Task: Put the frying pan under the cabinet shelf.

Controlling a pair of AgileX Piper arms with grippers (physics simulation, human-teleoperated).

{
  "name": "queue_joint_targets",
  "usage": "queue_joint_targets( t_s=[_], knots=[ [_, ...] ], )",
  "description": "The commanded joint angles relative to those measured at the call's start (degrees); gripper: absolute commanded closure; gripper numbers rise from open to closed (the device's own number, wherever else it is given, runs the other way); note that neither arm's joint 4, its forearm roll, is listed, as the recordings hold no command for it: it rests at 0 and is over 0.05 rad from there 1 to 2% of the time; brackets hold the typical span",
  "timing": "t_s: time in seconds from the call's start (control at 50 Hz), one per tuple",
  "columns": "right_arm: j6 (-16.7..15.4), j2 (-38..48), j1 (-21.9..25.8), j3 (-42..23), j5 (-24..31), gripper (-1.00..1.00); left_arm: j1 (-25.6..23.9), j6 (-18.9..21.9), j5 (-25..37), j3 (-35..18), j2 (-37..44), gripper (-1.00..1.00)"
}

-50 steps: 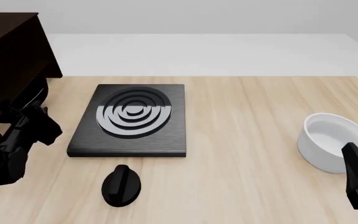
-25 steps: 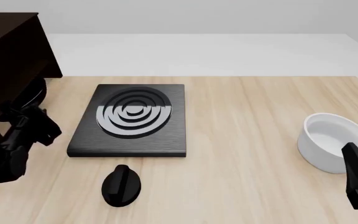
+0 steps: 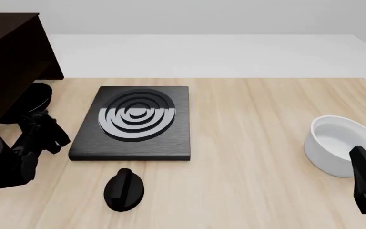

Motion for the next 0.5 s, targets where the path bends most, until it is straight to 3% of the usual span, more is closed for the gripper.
queue_joint_targets(
  t_s=[0.02, 0.5],
  knots=[
    [0.0, -0.01, 0.02, 0.0, 0.0, -1.0, 1.64, 3.08, 0.53, -3.28, 8.88, 1.0],
    [0.01, 0.0, 0.0, 0.0, 0.0, -1.0, 3.96, 3.08, 0.8, -6.45, 15.17, 1.0]
  ],
)
